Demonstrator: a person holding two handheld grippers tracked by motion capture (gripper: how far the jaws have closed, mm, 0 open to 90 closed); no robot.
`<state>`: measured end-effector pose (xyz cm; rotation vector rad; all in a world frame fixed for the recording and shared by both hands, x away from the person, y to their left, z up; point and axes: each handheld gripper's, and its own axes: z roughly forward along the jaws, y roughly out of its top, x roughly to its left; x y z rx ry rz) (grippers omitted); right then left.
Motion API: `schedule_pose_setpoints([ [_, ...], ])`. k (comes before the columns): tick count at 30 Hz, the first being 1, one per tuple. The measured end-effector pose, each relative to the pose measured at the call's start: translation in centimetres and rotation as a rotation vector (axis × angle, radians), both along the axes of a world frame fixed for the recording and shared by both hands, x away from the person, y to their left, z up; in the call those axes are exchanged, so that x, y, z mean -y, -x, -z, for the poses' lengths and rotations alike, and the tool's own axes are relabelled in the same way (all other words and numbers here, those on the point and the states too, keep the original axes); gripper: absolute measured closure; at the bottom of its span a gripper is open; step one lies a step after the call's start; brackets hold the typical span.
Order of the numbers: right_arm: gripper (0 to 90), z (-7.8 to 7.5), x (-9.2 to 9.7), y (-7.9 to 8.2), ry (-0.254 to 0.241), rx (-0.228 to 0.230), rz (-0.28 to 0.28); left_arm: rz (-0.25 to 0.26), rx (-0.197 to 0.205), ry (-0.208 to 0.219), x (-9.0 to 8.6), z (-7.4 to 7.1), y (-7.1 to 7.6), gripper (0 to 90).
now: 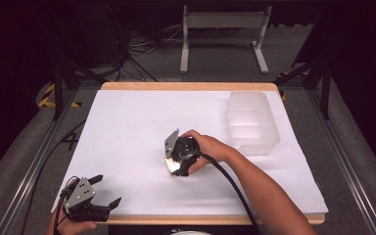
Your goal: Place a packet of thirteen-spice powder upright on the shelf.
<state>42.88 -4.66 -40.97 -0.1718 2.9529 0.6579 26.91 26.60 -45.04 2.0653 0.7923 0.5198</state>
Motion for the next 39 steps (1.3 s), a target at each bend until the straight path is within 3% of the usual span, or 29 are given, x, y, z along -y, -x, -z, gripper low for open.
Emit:
schedule_pose_setpoints([
  [9,26.7,0.7,-1.5,-0.4,0.048,-0.004,-0.045,-0.018,-0.002,0.001,-0.5,0.1,0.7,5.6],
  [24,28.3,0.9,-2.4,-0.2,0.104,0.018,-0.058,0.013,-0.013,-0.002,0.1,0.2,0.0,5.5],
  [28,31.3,0.7,-2.0,-0.3,0.082,0.026,-0.033,0.019,-0.019,-0.002,0.3,0.2,-0.2,5.5],
  [30,32.2,0.1,-1.4,-0.6,0.036,0.032,-0.001,0.021,-0.015,-0.001,0.3,0.2,-0.3,5.5],
  [35,32.4,-0.5,-0.6,-0.7,-0.011,0.026,0.028,0.023,-0.015,0.0,0.3,0.1,-0.5,5.5],
  [39,32.6,-1.2,0.3,-0.8,-0.077,0.015,0.068,0.034,-0.012,-0.002,0.5,0.0,-0.7,5.5],
])
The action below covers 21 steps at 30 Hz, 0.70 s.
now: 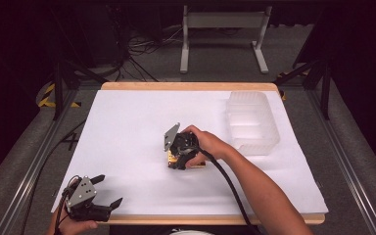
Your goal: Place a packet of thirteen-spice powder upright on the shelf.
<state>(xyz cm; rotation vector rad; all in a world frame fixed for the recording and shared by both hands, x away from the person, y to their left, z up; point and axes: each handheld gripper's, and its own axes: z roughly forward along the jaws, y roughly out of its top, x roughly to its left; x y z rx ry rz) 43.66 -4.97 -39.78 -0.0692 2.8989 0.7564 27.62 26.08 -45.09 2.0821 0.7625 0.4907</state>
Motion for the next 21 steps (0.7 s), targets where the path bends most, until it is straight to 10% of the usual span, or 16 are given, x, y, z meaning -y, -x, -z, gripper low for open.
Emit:
schedule_pose_setpoints([
  [21,32.7,-3.6,3.8,1.3,-0.248,0.05,0.166,0.026,0.014,0.022,0.5,-0.3,-1.3,5.4],
])
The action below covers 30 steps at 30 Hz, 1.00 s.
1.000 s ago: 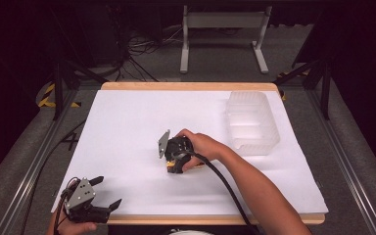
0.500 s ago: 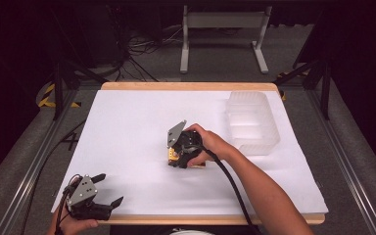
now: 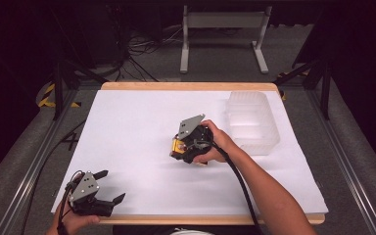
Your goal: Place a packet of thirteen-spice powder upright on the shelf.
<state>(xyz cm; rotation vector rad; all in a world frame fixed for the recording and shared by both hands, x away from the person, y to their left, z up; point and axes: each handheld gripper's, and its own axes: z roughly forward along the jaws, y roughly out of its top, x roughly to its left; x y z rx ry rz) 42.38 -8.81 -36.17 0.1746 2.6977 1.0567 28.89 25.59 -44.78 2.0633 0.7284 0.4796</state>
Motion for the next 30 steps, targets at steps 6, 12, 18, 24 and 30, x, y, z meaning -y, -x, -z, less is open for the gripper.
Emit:
schedule_pose_setpoints([
  [6,32.7,-0.7,1.3,0.4,-0.076,0.011,0.084,0.017,-0.007,0.008,0.4,0.0,-0.7,5.3],
  [12,32.7,-2.1,3.0,1.0,-0.151,0.058,0.171,0.042,-0.001,0.013,1.0,-0.2,-1.4,5.3],
  [18,32.7,-3.5,5.1,1.7,-0.215,0.11,0.264,0.053,0.002,0.022,1.4,-0.3,-2.1,5.3],
  [24,32.8,-5.7,8.8,2.5,-0.3,0.181,0.398,0.074,0.009,0.035,2.0,-0.5,-3.0,5.3],
  [30,32.8,-6.7,11.6,2.6,-0.342,0.221,0.499,0.096,0.004,0.032,2.6,-0.4,-3.6,5.3],
])
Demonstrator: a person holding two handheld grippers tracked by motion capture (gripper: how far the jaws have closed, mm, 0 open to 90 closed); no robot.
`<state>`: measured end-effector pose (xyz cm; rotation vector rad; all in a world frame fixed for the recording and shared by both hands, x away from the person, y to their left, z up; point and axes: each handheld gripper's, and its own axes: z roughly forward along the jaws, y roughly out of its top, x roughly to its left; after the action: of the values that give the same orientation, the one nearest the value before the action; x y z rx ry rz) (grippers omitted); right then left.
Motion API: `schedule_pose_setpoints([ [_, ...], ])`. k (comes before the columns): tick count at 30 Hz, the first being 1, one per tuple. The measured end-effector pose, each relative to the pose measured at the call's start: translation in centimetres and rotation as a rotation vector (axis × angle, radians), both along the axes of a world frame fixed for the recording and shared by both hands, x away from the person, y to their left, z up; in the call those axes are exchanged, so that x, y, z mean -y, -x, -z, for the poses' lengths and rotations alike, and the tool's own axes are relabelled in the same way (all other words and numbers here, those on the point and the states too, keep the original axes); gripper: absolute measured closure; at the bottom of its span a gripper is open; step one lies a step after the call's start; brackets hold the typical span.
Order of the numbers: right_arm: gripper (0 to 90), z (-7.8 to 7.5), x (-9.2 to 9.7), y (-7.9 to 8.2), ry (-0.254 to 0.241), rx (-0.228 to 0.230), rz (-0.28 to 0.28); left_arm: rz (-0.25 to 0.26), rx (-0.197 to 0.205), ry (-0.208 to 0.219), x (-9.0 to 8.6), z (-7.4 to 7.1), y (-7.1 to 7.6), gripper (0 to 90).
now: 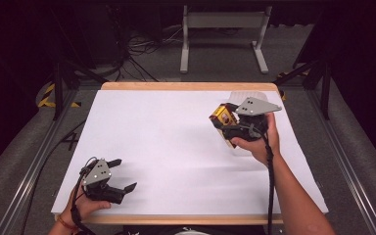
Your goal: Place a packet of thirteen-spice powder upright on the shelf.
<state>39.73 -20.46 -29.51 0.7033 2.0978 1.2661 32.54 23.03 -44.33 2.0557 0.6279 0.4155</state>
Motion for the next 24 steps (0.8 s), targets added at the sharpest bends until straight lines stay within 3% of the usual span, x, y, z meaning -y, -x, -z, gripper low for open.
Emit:
schedule_pose_setpoints([
  [4,32.8,0.0,1.1,-0.1,-0.014,0.008,0.049,0.004,0.001,-0.004,0.1,0.0,-0.2,5.3],
  [7,32.7,0.3,2.5,-0.5,-0.035,0.011,0.127,0.005,0.002,0.0,0.1,0.0,-0.2,5.3],
  [14,32.8,0.7,3.9,-0.8,-0.057,0.045,0.245,0.005,-0.001,0.002,0.0,0.0,-0.1,5.3],
  [24,32.7,2.1,4.9,-2.1,-0.106,0.024,0.331,-0.001,0.005,0.007,-0.1,0.0,-0.1,5.4],
])
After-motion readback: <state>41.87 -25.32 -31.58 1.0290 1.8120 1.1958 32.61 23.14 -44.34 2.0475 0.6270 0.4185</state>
